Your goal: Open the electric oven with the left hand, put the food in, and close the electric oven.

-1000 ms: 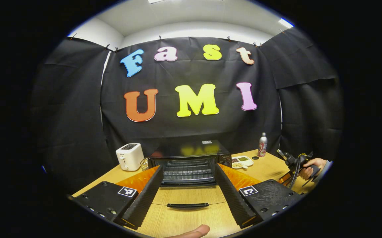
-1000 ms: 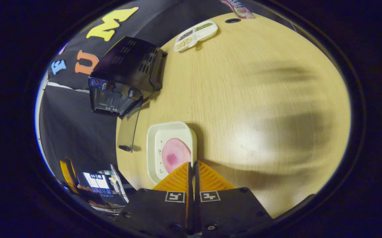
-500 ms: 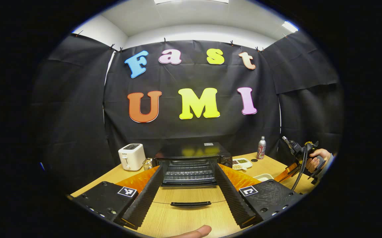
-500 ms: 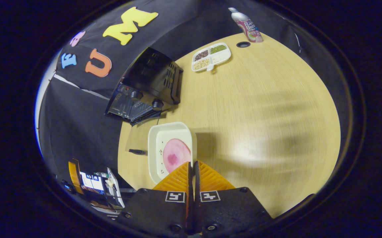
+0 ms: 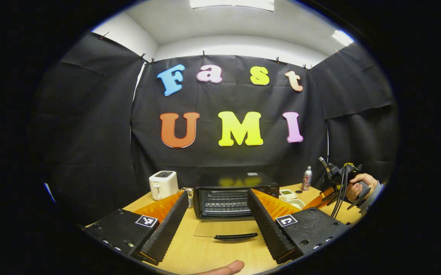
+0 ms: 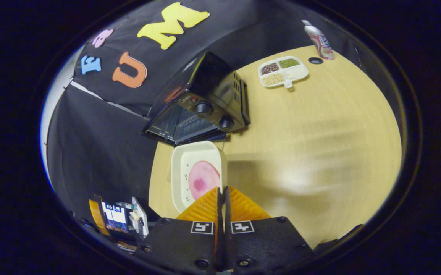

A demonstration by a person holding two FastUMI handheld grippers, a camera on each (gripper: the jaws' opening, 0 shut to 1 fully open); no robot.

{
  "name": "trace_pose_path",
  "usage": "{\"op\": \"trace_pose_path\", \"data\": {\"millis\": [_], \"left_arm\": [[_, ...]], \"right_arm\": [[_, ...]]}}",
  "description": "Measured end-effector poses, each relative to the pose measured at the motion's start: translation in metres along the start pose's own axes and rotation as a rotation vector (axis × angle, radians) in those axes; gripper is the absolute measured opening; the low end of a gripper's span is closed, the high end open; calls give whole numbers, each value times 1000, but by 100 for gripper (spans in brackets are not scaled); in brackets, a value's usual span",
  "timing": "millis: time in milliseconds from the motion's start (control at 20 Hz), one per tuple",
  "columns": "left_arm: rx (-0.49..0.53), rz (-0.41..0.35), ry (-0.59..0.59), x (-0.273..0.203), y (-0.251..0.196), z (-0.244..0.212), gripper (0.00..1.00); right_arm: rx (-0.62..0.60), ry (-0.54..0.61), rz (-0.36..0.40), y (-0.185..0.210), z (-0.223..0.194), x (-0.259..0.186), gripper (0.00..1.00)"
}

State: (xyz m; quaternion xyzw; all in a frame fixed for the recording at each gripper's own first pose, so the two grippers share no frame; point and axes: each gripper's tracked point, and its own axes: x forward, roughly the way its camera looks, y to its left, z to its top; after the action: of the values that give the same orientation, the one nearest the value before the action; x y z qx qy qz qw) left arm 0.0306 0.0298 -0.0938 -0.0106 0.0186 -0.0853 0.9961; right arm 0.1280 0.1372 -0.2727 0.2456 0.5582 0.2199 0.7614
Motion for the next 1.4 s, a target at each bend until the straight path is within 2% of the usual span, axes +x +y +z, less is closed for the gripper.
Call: {"op": "trace_pose_path", "data": {"millis": [50,150,200,250,350,400,450,500,650,900,950,1050,1100,1150,1400], "left_arm": [[10,17,-10,-2,9,2,96],[4,27,-10,-7,19,-1,96],[-2,30,-10,-9,24,-4,96],[-6,37,-9,-11,29,-5,96],[-15,53,-2,-11,42,-10,96],[-23,58,2,-12,47,-13,96],[-31,62,9,-12,51,-17,96],[-39,66,14,-11,54,-21,96],[-51,76,28,-11,66,-29,96],[-49,95,27,-7,80,-29,96],[-51,95,30,-6,80,-30,96],[-61,92,32,-5,85,-32,96],[-65,90,35,-4,86,-32,96],[-68,93,32,-4,90,-31,96],[-82,120,40,-7,105,-28,95]], "right_arm": [[0,4,4,9,-1,9,4],[-18,9,1,23,-3,30,0],[-23,13,-2,29,-5,39,4],[-24,17,-3,37,-5,49,1],[-23,26,-5,51,-7,66,4],[-13,29,-9,55,-9,74,1],[5,28,-14,61,-9,83,4],[16,20,-19,65,-9,92,1],[81,-11,-27,79,-4,115,4],[147,-99,-79,83,17,150,4],[162,-117,-91,82,22,156,1],[196,-163,-103,81,33,167,4],[218,-188,-105,80,36,171,1],[244,-212,-109,80,39,175,4],[394,-365,-90,82,63,190,4]]}}
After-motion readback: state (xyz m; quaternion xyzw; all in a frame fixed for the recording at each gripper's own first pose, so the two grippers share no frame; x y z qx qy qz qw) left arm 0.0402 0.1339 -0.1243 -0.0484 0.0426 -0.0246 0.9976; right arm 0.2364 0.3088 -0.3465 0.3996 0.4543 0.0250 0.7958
